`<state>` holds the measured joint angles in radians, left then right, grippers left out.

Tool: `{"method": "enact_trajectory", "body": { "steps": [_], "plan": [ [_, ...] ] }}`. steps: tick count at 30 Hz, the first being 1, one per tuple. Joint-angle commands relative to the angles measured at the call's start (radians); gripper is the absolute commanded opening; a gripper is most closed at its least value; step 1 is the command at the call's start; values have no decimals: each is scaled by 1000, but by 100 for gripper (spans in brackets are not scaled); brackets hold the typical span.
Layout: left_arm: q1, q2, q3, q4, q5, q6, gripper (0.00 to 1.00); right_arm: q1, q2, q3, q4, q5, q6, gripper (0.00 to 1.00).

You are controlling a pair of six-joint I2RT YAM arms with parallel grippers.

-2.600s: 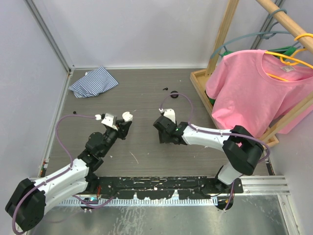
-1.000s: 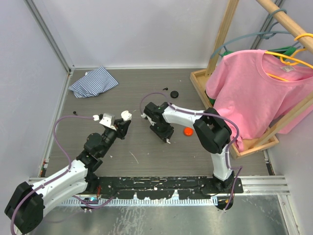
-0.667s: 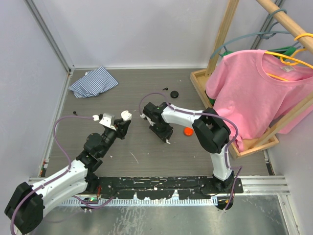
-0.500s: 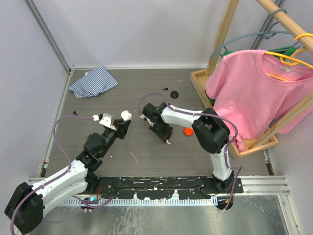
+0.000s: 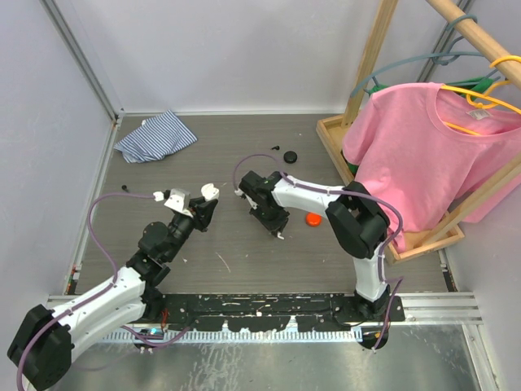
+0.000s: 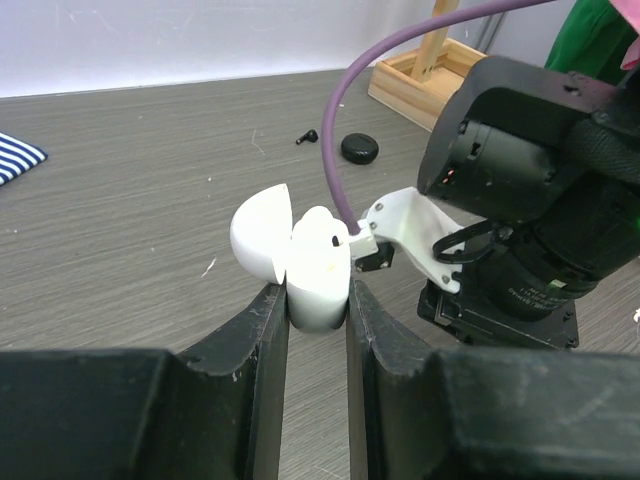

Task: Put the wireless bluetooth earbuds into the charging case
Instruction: Pick up the earbud from the center of the board.

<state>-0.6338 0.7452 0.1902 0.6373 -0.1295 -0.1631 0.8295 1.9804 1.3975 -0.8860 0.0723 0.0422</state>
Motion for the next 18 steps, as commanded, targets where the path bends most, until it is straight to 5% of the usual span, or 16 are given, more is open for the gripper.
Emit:
{"method": "enact_trajectory", "body": {
  "steps": [1, 18],
  "plan": [
    [0, -18, -3, 58, 16, 23, 0, 1, -121, -19, 63, -9, 37, 16],
    [-1, 23, -15, 149, 162, 54, 0, -1, -475, -205, 380, 3, 161, 15]
  ]
}}
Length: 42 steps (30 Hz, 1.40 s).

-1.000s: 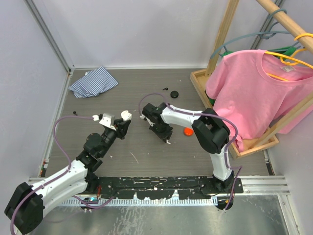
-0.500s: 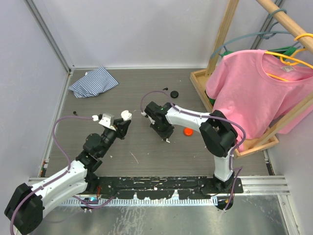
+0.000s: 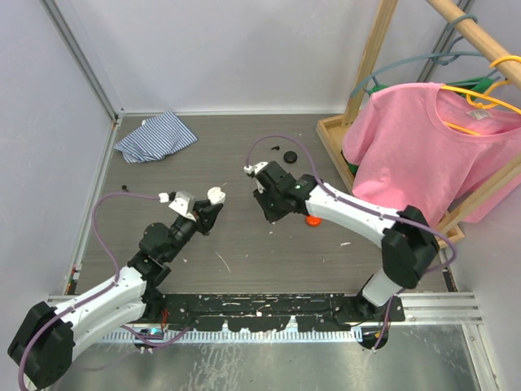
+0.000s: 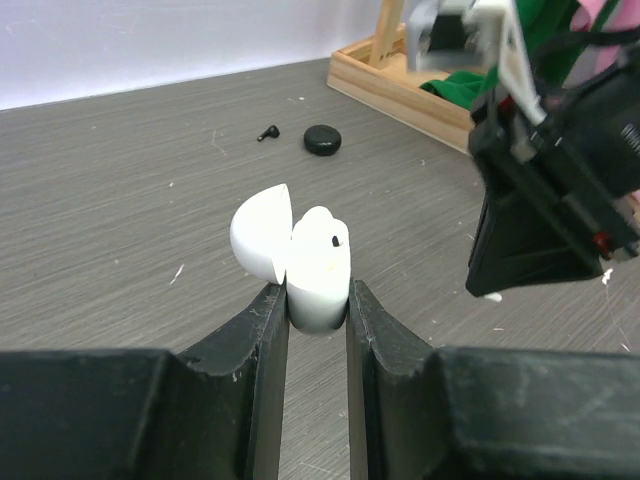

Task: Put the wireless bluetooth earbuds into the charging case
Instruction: Pick up the earbud from the center of the board, then place the earbud in the charging case.

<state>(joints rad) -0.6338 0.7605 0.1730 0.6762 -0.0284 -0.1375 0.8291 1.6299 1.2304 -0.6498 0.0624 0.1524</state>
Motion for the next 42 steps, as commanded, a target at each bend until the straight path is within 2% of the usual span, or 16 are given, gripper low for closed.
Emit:
{"method": "enact_trajectory", "body": {
  "steps": [1, 12, 25, 32, 42],
  "plan": [
    [-1, 14, 1, 118, 80, 31, 0, -1, -148, -52, 163, 16, 60, 15],
    [0, 92, 12, 201, 260, 49, 0, 2, -378, -237, 420, 9, 111, 13],
    [-1, 259, 47, 356, 441, 98, 0, 4, -538, -347, 660, -74, 151, 13],
    [-1, 283, 67, 382, 489, 118, 0, 7, -594, -438, 846, -159, 194, 13],
    [-7, 285, 79, 417, 533, 127, 1, 24, -582, -535, 1061, -233, 259, 13]
  ]
}}
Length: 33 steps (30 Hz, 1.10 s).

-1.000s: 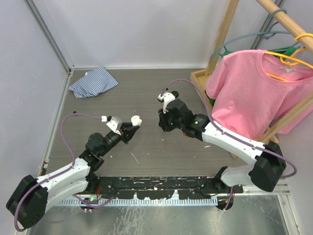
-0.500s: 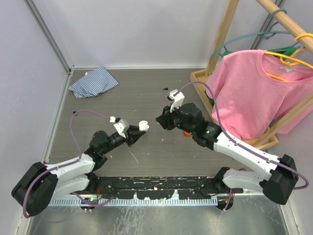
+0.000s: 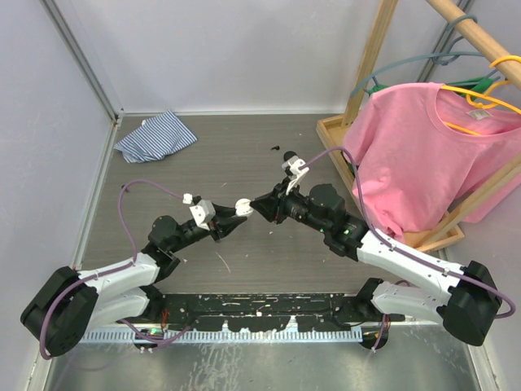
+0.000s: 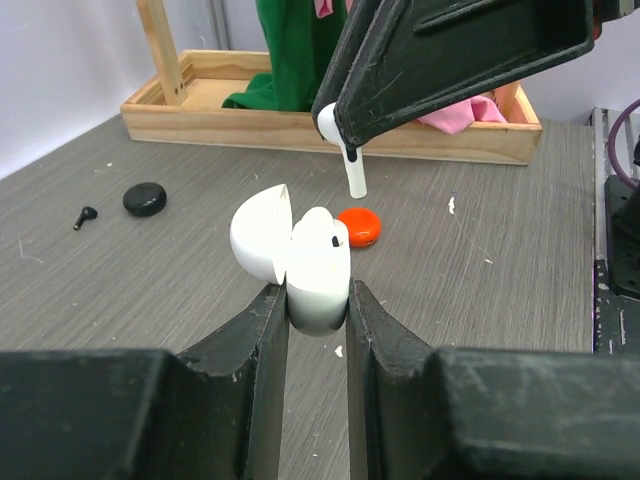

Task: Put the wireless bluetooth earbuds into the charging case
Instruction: Place the earbud in the charging case.

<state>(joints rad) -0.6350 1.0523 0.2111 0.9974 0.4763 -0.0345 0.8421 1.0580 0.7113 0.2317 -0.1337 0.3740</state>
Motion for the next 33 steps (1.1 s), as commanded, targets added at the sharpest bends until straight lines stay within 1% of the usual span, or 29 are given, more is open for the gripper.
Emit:
{"method": "enact_trajectory", "body": {
  "steps": [1, 6, 11, 21, 33],
  "plan": [
    [-7, -6, 40, 95, 27, 24, 0, 14, -7, -20, 190, -40, 40, 13],
    [-16, -7, 43, 96, 24, 19, 0, 27, 10, -37, 248, -45, 47, 13],
    [-22, -16, 40, 96, 10, 15, 0, 37, 29, -47, 271, -37, 52, 13],
    [-22, -38, 33, 95, -32, 15, 0, 46, 32, -54, 244, -1, 37, 13],
    [-23, -42, 34, 96, -41, -6, 0, 54, 46, -61, 234, 27, 22, 13]
  ]
}}
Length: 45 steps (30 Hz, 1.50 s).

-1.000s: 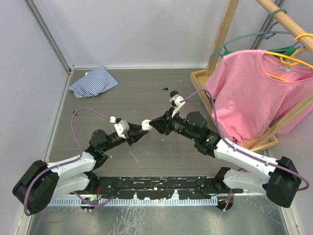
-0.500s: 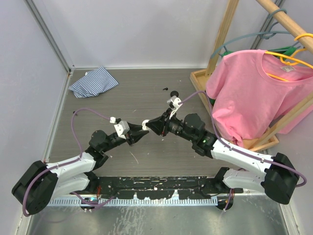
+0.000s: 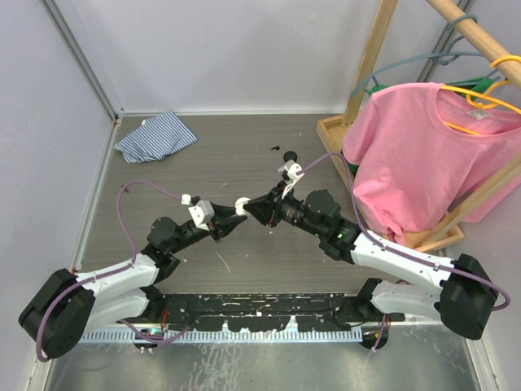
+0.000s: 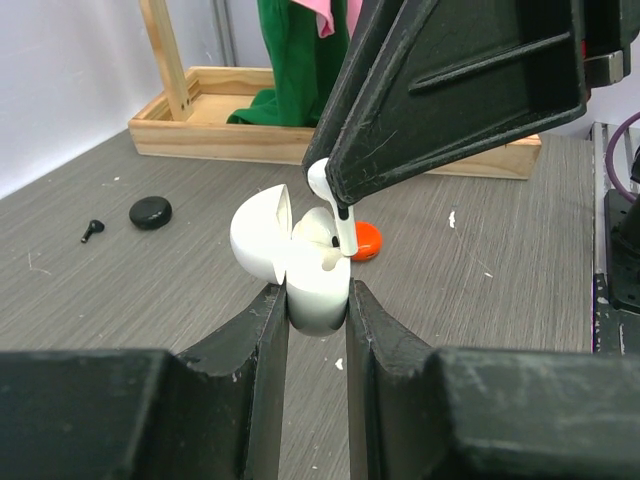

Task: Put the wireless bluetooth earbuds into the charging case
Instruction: Place the earbud in the charging case.

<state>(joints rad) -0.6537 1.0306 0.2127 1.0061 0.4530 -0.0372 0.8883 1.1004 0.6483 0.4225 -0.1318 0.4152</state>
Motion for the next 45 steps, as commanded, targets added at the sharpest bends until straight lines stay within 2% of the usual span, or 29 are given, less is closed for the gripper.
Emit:
{"method": "enact_trajectory", "body": {
  "steps": [1, 23, 34, 45],
  "plan": [
    [-4, -20, 34, 88, -17, -6, 0, 8, 5, 0, 45, 28, -21, 13],
    [-4, -6, 40, 101, -5, -29, 0, 12, 21, -14, 76, 41, -16, 13],
    [-5, -26, 33, 82, -109, -46, 0, 13, -4, -21, 50, 46, -27, 16],
    [-6, -16, 24, 90, -121, -37, 0, 30, -3, 0, -10, 84, -13, 20]
  ]
}}
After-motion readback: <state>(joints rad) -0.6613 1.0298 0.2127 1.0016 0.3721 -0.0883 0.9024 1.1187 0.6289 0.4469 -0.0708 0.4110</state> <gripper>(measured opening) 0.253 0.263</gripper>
